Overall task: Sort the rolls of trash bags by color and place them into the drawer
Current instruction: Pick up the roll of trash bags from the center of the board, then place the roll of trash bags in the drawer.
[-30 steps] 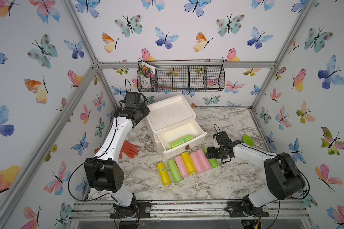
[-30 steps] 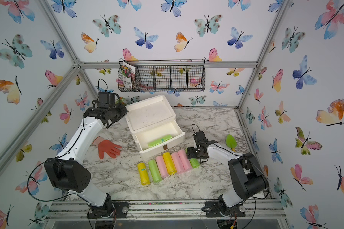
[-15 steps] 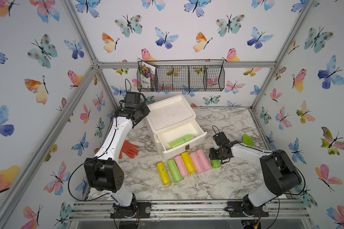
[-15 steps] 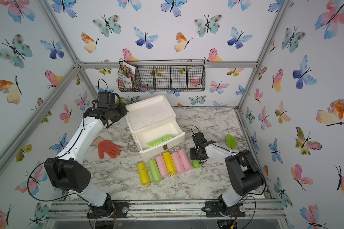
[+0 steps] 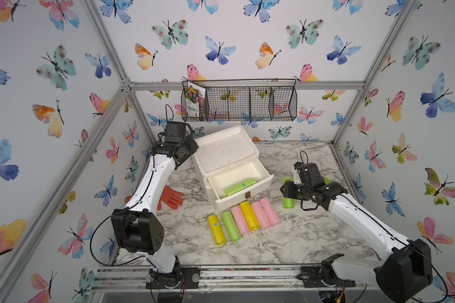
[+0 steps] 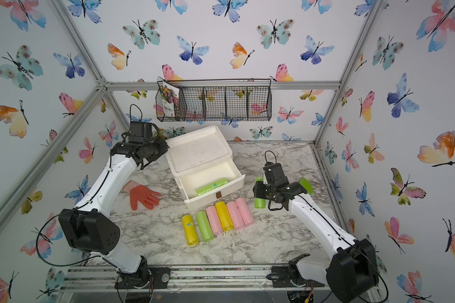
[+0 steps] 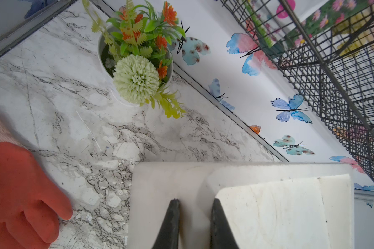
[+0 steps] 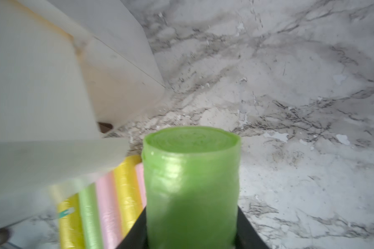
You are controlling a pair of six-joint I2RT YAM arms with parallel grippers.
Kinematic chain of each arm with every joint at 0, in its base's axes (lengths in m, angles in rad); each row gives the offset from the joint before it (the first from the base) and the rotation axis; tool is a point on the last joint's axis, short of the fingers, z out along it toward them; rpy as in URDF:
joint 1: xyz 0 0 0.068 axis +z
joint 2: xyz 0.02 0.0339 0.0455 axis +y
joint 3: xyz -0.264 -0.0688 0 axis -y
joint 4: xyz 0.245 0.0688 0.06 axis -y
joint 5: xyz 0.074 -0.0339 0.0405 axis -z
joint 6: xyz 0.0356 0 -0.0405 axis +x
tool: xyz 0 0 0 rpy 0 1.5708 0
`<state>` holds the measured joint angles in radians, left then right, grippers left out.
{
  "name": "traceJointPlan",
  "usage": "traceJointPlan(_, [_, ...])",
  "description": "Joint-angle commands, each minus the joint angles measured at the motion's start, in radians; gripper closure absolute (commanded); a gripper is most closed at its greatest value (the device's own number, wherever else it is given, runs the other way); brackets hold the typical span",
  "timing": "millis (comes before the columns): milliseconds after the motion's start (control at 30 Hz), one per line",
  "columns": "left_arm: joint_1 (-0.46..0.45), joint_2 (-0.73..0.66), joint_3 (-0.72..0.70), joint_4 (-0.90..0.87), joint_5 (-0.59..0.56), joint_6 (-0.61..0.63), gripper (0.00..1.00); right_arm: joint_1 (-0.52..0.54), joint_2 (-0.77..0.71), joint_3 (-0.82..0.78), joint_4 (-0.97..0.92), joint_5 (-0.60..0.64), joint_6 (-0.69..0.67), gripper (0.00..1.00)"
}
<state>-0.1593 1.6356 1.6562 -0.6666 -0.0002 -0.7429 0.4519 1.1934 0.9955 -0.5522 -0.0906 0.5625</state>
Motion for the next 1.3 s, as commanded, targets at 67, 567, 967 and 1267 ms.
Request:
traceJointPlan(67, [-0.019,0.065,-0.012,-0.063,0.101,-0.057,1.0,-0.004,-0.161,-0.043,0.16,-0.213,0.353,0.57])
traceJointPlan(567, [-0.019,0.045,-0.037,-0.04,0.112,-0.073,1.0,0.282,-0.155,-0.01,0.564,0.085,0.792,0.56])
traceJointPlan(967, [-0.021,0.033,-0.045,-0.029,0.131,-0.071,1.0,0.377,0.034,0.027,0.696,0.252,0.929,0.51])
traceJointPlan(1267, [-0.02,0.035,-0.044,-0.022,0.141,-0.059,1.0,0.422,0.127,0.034,0.768,0.294,1.021,0.47])
